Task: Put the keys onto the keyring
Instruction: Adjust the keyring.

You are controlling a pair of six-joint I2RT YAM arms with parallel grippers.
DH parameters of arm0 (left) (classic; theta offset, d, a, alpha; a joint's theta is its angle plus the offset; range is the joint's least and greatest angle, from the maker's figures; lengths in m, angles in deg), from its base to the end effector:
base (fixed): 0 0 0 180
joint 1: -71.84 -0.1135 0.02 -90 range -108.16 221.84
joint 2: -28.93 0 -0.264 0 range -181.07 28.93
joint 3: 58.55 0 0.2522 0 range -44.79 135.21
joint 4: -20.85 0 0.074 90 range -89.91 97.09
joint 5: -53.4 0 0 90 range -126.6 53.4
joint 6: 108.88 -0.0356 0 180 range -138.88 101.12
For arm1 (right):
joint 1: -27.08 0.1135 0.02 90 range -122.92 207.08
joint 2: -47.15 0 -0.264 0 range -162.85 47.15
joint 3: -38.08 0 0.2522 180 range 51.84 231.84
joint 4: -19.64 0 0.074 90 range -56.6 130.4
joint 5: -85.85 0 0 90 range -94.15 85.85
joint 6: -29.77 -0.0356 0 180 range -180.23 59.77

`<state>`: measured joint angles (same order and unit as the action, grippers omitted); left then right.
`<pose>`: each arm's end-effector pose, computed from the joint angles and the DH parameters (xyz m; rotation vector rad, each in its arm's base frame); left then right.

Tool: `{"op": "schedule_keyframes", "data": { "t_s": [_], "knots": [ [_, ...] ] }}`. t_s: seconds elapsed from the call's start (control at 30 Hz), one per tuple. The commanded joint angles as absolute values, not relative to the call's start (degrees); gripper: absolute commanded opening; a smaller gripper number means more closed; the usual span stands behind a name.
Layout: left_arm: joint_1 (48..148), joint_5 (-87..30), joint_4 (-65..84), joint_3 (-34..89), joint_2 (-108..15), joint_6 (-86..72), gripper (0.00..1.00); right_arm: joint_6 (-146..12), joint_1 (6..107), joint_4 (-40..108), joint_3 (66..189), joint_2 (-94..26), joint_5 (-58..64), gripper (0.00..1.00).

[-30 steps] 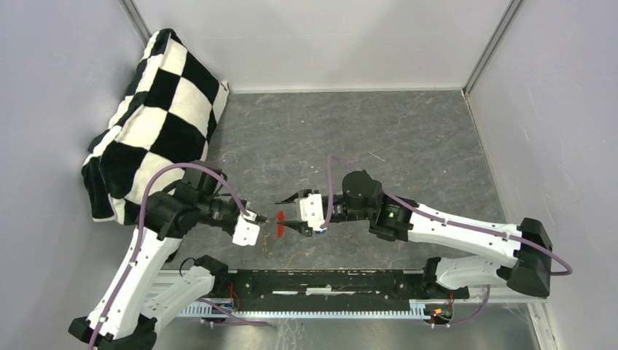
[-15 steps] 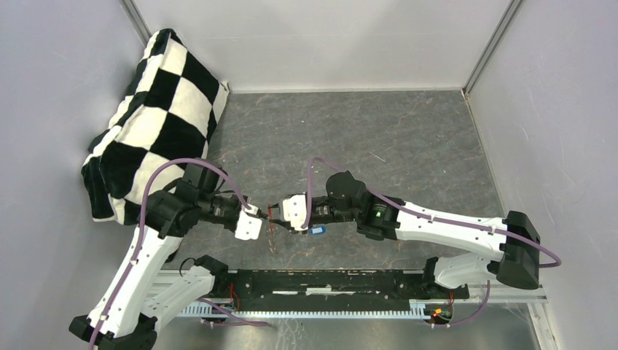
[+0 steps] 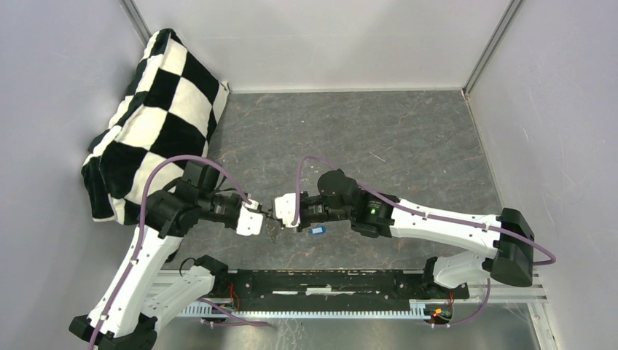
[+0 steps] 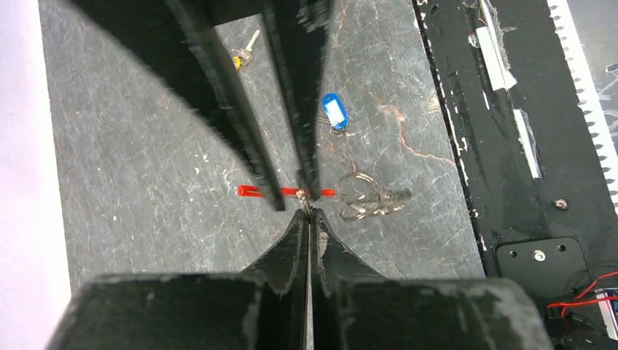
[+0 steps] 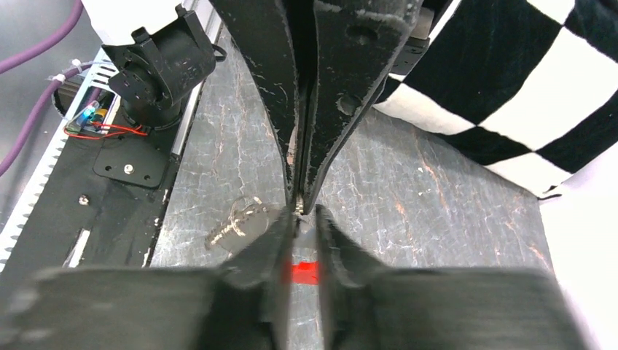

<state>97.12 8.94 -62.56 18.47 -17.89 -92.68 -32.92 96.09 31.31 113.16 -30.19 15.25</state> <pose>0.0946 -0.0728 0.3536 1.8705 1.1923 -0.5405 0.1031 0.3017 0.3352 -1.5526 1.0561 0.8155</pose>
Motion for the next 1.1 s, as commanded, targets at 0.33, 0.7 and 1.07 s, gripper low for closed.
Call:
{"op": "schedule_keyframes", "data": {
  "t_s": [0.33, 0.7, 1.07],
  "knots": [
    [97.4, 12.3, -54.5, 15.8, -12.7, -80.0, 0.35, -37.8, 96.3, 18.5, 108.0, -25.4, 11.2, 0.01],
    [97.4, 12.8, -37.3, 8.0, -3.0, -57.5, 0.4, -52.5, 93.9, -6.0, 94.2, -20.0, 17.2, 0.01],
    [97.4, 16.7, -35.0, 7.7, -3.6, -54.3, 0.66, -55.2, 93.7, -9.3, 94.0, -21.4, 21.3, 0.01]
  ]
}}
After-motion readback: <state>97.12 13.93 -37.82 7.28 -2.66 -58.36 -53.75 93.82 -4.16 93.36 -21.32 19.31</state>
